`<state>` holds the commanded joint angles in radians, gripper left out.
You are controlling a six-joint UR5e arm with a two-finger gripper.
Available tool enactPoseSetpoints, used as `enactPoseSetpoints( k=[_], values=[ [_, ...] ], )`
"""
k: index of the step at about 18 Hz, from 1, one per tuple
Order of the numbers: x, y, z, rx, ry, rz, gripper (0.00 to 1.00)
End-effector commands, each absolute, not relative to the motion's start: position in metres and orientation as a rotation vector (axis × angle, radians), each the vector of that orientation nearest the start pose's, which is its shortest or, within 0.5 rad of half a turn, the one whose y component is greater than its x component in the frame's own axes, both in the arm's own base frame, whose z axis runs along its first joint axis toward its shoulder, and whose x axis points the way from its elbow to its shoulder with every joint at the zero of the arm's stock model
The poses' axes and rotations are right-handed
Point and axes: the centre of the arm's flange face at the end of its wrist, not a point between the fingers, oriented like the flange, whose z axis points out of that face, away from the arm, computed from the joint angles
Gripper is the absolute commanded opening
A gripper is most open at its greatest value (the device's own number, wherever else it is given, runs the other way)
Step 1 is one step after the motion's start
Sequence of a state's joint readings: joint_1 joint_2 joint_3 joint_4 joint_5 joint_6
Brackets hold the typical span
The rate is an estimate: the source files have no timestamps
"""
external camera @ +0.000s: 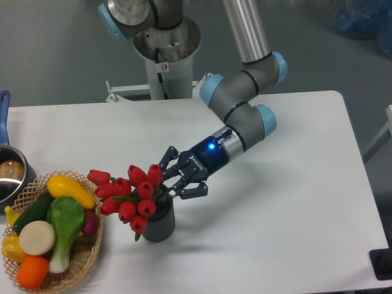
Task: Insert the flowers into the vase
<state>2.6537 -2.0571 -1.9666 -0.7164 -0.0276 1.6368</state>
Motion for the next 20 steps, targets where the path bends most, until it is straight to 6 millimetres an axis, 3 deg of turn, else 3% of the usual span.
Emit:
enactPoseSetpoints(
  k=[1,2,7,11,13,16,20],
  values=[
    [-0.378,0.459,0.236,-1.501,0.4,-0.347,0.96],
    [-0.379,0.459,0.238,-1.502,0.403,-0.342,1.0],
    [-0.396,0.457,0.252,-1.576,0.449,-0.28,1.0],
    [-0.411,0.443,0.285,-1.597,0.475,-0.196,1.0],
    [-0.424,0.428,0.309,-1.617,0.484,-0.129,1.0],
    [-0.443,0.391,0.344,-1.772,0.507,0.031,1.0],
    [-0.457,0.377,0.372,-1.923,0.463,0.103,1.0]
  ],
)
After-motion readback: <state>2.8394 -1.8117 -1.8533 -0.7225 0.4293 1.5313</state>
